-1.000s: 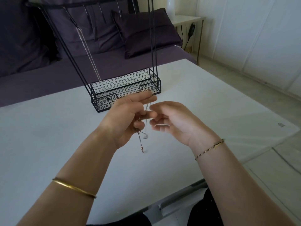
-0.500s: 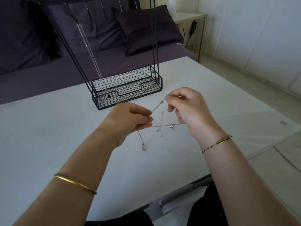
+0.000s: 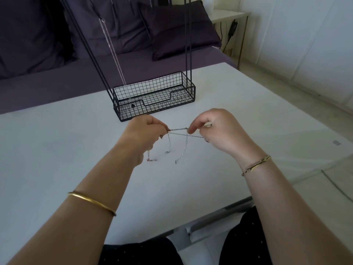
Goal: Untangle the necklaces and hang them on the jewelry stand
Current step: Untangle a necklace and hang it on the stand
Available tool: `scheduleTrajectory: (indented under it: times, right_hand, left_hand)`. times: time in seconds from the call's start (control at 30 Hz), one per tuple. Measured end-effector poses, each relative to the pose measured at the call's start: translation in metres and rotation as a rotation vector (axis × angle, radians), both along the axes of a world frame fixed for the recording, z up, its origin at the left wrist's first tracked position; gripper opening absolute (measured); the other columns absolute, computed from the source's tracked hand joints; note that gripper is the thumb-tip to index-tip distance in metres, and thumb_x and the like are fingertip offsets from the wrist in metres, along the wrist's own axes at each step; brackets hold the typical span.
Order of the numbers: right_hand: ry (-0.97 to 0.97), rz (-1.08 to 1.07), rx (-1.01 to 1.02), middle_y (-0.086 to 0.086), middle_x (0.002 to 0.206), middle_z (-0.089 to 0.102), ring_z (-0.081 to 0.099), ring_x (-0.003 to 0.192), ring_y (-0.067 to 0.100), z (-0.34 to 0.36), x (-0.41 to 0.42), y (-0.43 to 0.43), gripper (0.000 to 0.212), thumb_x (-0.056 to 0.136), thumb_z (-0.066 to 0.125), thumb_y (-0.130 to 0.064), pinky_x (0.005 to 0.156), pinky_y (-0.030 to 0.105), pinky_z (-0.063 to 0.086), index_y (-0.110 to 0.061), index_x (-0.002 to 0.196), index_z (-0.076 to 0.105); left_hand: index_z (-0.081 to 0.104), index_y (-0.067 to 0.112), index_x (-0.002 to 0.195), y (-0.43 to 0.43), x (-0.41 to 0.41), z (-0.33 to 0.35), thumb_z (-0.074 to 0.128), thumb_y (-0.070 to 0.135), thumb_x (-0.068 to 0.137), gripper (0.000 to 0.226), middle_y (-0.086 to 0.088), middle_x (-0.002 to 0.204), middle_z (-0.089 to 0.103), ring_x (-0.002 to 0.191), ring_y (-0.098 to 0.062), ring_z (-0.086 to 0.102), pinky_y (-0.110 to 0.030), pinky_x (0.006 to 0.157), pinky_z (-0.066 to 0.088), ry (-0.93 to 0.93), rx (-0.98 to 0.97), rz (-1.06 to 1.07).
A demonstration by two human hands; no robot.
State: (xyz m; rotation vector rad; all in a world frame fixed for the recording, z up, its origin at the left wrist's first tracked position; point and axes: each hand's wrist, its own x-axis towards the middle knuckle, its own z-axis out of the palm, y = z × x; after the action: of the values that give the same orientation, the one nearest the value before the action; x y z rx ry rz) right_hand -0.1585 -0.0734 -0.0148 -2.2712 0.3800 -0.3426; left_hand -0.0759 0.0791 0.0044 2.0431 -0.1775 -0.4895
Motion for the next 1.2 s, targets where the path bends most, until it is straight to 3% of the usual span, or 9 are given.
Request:
scheduleTrajectory:
  times: [0.13,0.23,0.37,0.6,0.7,0.8,0.9,1.1,1.2]
  right_hand:
    - [0.081,0.016,-0.12,-0.005,0.093,0.063,0.059,0.089,0.016,-0.003,0.0,0.011,0.014,0.08,0.067,-0.037,0.077,0.035,0.051,-0.026,0.081,0.073]
    - [0.052,0.04,-0.223,-0.007,0.091,0.061,0.055,0.089,0.01,-0.003,-0.004,0.016,0.005,0.079,0.07,-0.035,0.072,0.031,0.046,-0.031,0.076,0.068]
    - [-0.095,0.082,0.184,-0.001,0.089,0.068,0.056,0.075,0.003,-0.001,-0.014,0.019,0.008,0.082,0.068,-0.021,0.068,0.016,0.039,-0.021,0.075,0.072]
    - [-0.177,-0.068,0.73,-0.001,0.076,0.069,0.064,0.077,0.01,0.004,-0.016,0.033,0.02,0.085,0.059,-0.011,0.081,0.026,0.049,-0.014,0.068,0.066]
    - [-0.237,-0.065,1.042,0.003,0.066,0.058,0.052,0.05,0.015,0.008,-0.012,0.037,0.018,0.088,0.053,-0.006,0.059,0.028,0.052,-0.007,0.071,0.06]
    - [-0.114,-0.095,0.78,-0.009,0.05,0.046,0.033,0.041,0.007,0.009,-0.011,0.038,0.012,0.083,0.063,-0.009,0.041,0.018,0.029,-0.011,0.072,0.063]
    - [-0.103,-0.082,0.473,-0.018,0.042,0.048,0.043,0.041,-0.001,0.011,-0.011,0.038,0.011,0.081,0.068,-0.009,0.04,0.009,0.029,-0.013,0.071,0.066]
    - [-0.139,-0.204,0.578,-0.013,0.035,0.032,0.024,0.035,0.007,0.009,-0.003,0.03,0.01,0.08,0.066,-0.011,0.038,0.015,0.02,-0.012,0.07,0.064]
    - [-0.165,-0.223,0.629,-0.009,0.046,0.041,0.035,0.04,0.008,0.007,0.0,0.03,0.014,0.082,0.062,-0.01,0.043,0.02,0.037,-0.011,0.068,0.063]
  left_hand:
    - [0.064,0.009,0.08,0.002,-0.008,0.006,0.055,0.001,0.086,0.013,-0.009,0.078,0.059,0.065,-0.014,0.046,-0.02,0.044,0.031,0.106,-0.084,0.034]
    - [0.062,0.009,0.081,0.008,-0.014,0.008,0.052,0.0,0.088,0.016,-0.007,0.074,0.062,0.057,-0.011,0.051,-0.016,0.038,0.029,0.17,-0.142,0.056]
    - [0.061,0.012,0.09,0.021,-0.017,0.006,0.054,0.0,0.092,0.014,-0.006,0.08,0.068,0.062,-0.01,0.062,-0.015,0.04,0.039,0.186,-0.146,0.074]
    - [0.062,0.014,0.086,0.028,-0.022,0.002,0.06,-0.001,0.088,0.015,-0.004,0.082,0.066,0.064,-0.007,0.062,-0.016,0.043,0.041,0.121,-0.136,0.062]
    - [0.063,0.016,0.086,0.026,-0.021,-0.001,0.061,0.001,0.088,0.015,0.001,0.077,0.062,0.06,-0.005,0.055,-0.016,0.048,0.037,0.001,-0.111,0.023]
    - [0.064,0.019,0.086,0.026,-0.018,-0.005,0.062,0.004,0.087,0.015,0.007,0.071,0.056,0.062,-0.005,0.048,-0.017,0.056,0.037,-0.127,-0.101,0.014]
    - [0.065,0.019,0.09,0.026,-0.014,-0.004,0.062,0.006,0.087,0.013,0.009,0.074,0.055,0.064,-0.003,0.048,-0.017,0.058,0.037,-0.184,-0.098,0.003]
    - [0.066,0.019,0.082,0.026,-0.008,0.0,0.065,0.02,0.087,0.006,0.006,0.077,0.062,0.062,-0.005,0.046,-0.02,0.058,0.038,-0.202,-0.055,-0.081]
    - [0.065,0.018,0.078,0.024,-0.007,0.001,0.064,0.027,0.089,0.014,0.007,0.073,0.061,0.062,-0.007,0.045,-0.022,0.061,0.038,-0.199,-0.054,-0.118]
